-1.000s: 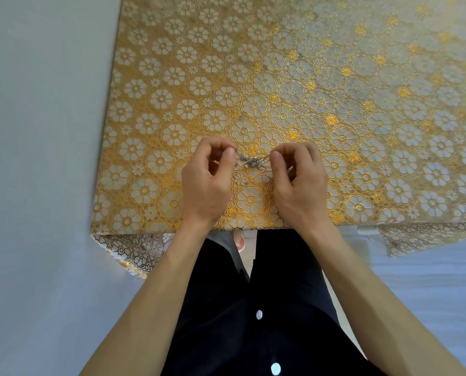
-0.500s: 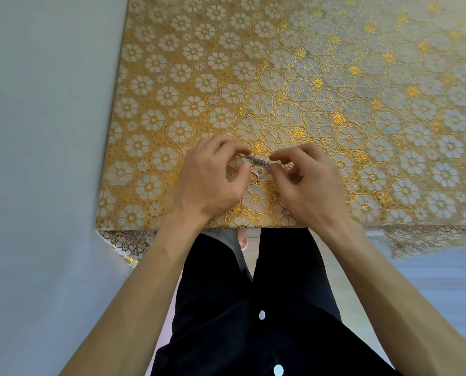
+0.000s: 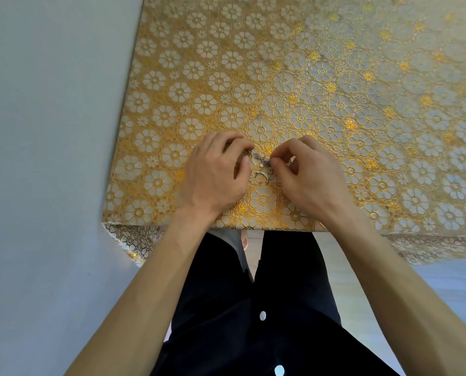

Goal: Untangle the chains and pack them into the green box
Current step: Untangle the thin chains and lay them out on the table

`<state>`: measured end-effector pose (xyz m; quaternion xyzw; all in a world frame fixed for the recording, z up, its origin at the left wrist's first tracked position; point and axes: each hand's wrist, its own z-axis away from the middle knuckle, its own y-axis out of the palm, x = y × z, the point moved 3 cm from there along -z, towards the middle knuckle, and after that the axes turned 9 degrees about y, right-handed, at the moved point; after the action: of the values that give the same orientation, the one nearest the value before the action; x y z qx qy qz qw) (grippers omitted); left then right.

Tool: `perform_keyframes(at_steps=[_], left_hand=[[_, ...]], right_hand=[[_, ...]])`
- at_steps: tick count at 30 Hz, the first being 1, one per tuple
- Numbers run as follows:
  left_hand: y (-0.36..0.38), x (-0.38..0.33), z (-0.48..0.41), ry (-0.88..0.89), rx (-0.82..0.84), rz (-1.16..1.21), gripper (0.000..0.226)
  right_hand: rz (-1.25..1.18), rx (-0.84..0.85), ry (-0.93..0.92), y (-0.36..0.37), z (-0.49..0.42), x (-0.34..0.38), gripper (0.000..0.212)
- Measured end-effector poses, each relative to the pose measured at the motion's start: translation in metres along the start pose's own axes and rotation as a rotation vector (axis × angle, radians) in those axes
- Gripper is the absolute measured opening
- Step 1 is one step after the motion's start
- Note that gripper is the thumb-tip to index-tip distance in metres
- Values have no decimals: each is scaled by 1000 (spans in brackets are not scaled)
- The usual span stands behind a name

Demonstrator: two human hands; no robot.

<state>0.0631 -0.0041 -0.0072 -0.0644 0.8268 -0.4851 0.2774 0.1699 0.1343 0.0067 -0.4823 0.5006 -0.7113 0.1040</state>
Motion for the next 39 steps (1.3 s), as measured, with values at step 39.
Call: perform_keyframes(at_steps=[39], left_hand=[[1, -18, 10, -151, -25, 404, 8]], right_hand=[[-446, -150, 21, 11, 36, -12, 3]])
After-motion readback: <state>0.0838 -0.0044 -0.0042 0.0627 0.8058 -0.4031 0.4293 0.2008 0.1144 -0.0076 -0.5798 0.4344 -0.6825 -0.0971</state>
